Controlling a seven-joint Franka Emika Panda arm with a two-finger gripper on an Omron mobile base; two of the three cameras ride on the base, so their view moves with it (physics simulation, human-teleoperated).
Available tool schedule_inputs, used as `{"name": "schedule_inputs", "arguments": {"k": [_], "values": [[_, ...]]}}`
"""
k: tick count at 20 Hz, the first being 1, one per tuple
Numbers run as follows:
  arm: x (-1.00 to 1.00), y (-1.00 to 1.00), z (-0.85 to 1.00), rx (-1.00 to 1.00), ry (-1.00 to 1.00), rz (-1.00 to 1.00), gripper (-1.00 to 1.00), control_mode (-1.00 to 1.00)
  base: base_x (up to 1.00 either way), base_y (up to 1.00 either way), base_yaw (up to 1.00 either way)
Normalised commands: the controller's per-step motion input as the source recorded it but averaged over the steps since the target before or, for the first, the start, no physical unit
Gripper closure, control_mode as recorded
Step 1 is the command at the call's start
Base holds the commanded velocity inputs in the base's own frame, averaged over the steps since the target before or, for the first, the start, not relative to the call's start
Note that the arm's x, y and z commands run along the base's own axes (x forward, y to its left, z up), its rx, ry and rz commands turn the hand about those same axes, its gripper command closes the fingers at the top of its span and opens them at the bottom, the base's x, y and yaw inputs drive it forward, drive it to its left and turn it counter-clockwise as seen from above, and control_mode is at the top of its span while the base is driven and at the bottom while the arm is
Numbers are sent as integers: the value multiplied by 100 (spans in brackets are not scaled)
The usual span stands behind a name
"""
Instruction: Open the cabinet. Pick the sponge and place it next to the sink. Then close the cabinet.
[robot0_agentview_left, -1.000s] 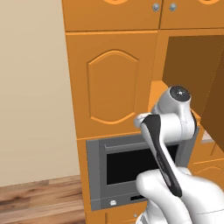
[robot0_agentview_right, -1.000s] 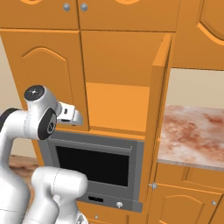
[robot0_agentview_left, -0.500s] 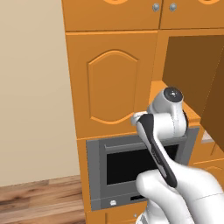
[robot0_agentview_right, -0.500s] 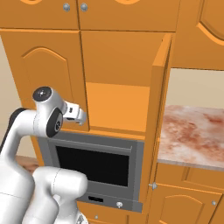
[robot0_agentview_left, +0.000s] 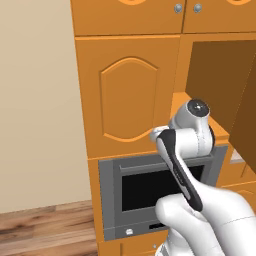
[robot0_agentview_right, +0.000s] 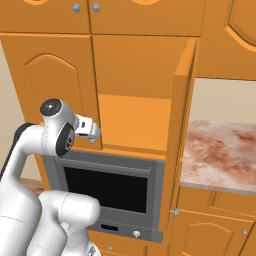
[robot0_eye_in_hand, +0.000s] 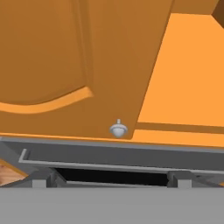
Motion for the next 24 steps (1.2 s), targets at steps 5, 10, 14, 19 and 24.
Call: {"name": "schedule_inputs", "arguments": {"k": [5, 10, 14, 19, 24], "values": [[0, -8, -18, 0, 0, 0, -100, -100, 0, 0, 0], [0, 0, -30, 0, 0, 0, -100, -100, 0, 0, 0], [1, 0, -16, 0, 0, -2, -100, -100, 0, 0, 0], [7, 0, -1, 0, 0, -6, -100, -100, 0, 0, 0], [8, 0, 0, 0, 0, -7, -100, -100, 0, 0, 0]]}}
